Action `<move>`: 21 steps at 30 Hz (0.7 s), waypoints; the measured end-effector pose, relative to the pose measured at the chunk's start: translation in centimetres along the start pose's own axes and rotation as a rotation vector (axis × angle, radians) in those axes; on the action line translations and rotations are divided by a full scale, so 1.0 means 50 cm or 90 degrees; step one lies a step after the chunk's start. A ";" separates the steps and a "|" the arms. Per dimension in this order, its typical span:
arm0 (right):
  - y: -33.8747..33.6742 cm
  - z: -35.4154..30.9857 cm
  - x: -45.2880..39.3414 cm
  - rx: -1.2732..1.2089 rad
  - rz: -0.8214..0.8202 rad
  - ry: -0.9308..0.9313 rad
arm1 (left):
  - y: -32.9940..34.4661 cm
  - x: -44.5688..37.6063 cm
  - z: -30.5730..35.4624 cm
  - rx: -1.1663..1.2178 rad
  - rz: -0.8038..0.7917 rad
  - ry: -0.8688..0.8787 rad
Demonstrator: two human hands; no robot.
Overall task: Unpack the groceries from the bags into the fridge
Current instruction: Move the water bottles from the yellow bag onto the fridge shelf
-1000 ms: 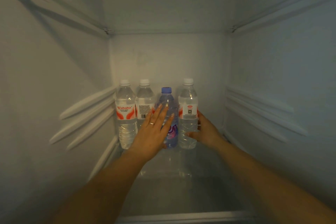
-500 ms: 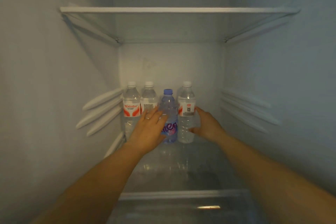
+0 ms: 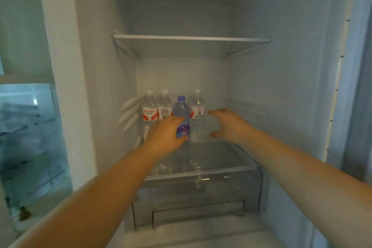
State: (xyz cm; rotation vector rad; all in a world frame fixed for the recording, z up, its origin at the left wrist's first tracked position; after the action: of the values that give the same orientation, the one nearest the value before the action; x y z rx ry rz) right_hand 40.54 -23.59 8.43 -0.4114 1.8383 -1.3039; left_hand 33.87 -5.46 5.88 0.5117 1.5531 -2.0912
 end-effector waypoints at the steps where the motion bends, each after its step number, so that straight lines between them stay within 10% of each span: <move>1: -0.005 -0.014 0.016 0.000 0.006 -0.011 | -0.005 0.012 0.004 0.033 -0.005 -0.002; 21: 0.008 -0.153 0.810 -0.048 -0.036 0.291 | 0.110 0.574 0.317 0.206 -0.306 0.183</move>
State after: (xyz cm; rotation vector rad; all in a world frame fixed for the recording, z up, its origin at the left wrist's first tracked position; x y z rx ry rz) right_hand 10.17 -45.66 -8.54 -0.2146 2.2724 -1.4566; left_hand 13.51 -26.43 -9.93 0.6195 1.6206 -2.7666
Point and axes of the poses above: each hand's wrist, its own x-axis away from the middle knuckle, its own y-axis out of the palm, z = x × y, the point moved 3 cm from there along -x, towards the middle knuckle, and after that the axes turned 10 degrees about -y, right-handed, at the moved point
